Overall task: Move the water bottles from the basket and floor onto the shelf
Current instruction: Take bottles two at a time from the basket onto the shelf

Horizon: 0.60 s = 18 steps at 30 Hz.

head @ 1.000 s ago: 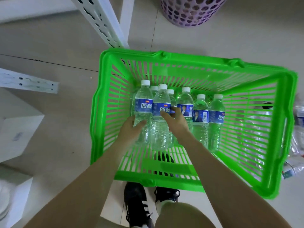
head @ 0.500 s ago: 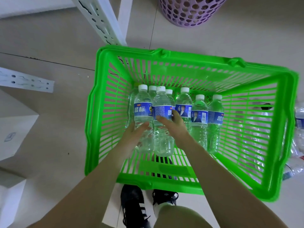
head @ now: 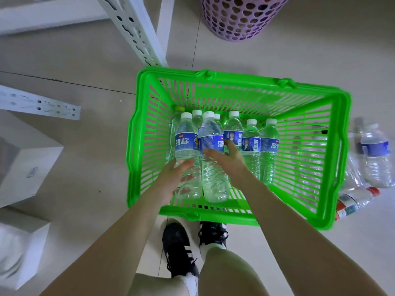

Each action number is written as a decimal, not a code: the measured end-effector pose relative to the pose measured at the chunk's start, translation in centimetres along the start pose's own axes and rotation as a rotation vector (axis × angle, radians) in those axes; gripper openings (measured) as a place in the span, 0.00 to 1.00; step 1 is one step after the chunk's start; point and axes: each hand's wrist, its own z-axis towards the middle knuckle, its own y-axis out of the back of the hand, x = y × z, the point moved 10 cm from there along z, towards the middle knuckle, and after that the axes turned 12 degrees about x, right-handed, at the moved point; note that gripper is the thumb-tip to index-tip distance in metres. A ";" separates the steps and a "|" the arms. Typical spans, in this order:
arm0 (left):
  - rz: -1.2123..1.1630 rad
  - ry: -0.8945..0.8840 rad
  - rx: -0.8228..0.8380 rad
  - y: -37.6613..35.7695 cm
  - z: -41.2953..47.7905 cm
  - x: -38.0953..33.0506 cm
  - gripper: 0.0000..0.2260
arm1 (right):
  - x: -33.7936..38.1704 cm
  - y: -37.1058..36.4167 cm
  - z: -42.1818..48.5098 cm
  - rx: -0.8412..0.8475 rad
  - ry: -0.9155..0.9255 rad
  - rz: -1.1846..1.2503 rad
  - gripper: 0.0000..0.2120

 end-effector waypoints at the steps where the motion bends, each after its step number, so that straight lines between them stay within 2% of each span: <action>1: 0.010 -0.010 0.007 -0.3 -0.7 -0.3 0.31 | 0.4 0.0 -0.7 0.005 0.005 0.019 0.40; 2: -0.006 -0.024 0.028 -0.8 -1.7 -0.8 0.26 | 0.7 0.0 -1.5 0.006 0.011 0.034 0.41; 4: -0.029 -0.030 0.022 -1.4 -3.5 -1.7 0.32 | 1.6 0.1 -3.3 0.003 0.019 0.058 0.42; 8: 0.023 -0.051 0.041 -2.5 -7.1 -3.0 0.35 | 3.2 0.2 -7.2 -0.015 0.028 0.099 0.49; 11: 0.044 -0.067 0.045 -3.4 -10.3 -3.8 0.29 | 4.3 0.4 -10.2 -0.019 0.029 0.121 0.52; 16: 0.030 -0.086 0.058 -5.4 -16.2 -5.0 0.28 | 5.8 0.6 -15.5 -0.024 0.025 0.157 0.54; 18: 0.018 -0.103 0.068 -6.5 -19.4 -5.6 0.24 | 6.6 0.6 -18.0 -0.026 0.036 0.174 0.55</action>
